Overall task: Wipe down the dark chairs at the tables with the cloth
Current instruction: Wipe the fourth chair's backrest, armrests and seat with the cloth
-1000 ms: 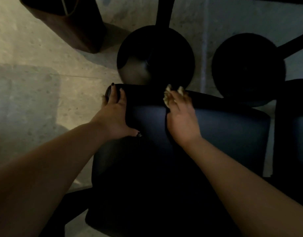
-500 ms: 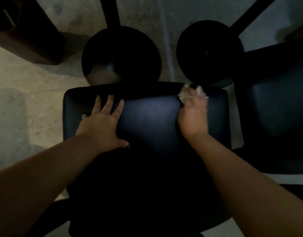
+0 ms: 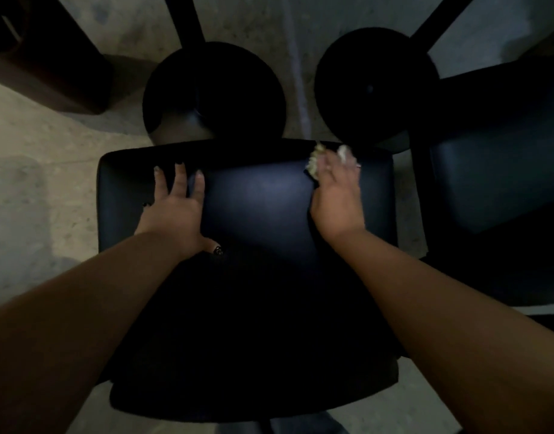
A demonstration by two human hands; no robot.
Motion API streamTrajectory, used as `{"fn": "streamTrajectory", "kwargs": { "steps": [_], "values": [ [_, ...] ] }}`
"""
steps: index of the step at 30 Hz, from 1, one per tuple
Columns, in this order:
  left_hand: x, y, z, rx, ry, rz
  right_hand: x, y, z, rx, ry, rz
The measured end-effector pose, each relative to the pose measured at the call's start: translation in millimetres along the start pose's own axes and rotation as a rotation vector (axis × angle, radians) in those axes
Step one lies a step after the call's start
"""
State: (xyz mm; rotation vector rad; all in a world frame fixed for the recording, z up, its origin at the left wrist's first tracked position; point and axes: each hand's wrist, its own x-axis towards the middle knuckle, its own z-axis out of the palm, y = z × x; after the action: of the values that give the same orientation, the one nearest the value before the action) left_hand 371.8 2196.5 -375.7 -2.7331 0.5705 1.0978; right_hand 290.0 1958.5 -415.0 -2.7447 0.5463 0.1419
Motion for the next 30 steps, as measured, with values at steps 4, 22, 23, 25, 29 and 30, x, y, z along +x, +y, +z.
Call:
{"fn": "streamTrajectory", "kwargs": {
  "steps": [4,22,23,25,29,30],
  "values": [
    [1.0,-2.6,4.1,-0.019,0.009,-0.003,5.8,18.0,-9.0,0.052,0.086,0.268],
    [0.8,-11.9,0.8,0.224,-0.001,0.082,7.0,-8.8,-1.0,0.035,0.118,0.338],
    [1.5,-13.5,-1.4,0.281,0.004,0.106,8.3,-12.6,-1.7,0.036,0.107,0.355],
    [1.7,-18.5,-5.7,0.384,0.019,0.177,9.6,-23.3,-2.4,0.042,0.089,0.416],
    [12.0,-54.1,-21.7,0.410,0.062,0.434,4.9,-71.2,10.3,0.093,0.128,0.492],
    [13.3,-69.4,-26.0,0.360,0.055,0.503,1.6,-89.9,17.4,0.102,0.131,0.494]
  ]
}}
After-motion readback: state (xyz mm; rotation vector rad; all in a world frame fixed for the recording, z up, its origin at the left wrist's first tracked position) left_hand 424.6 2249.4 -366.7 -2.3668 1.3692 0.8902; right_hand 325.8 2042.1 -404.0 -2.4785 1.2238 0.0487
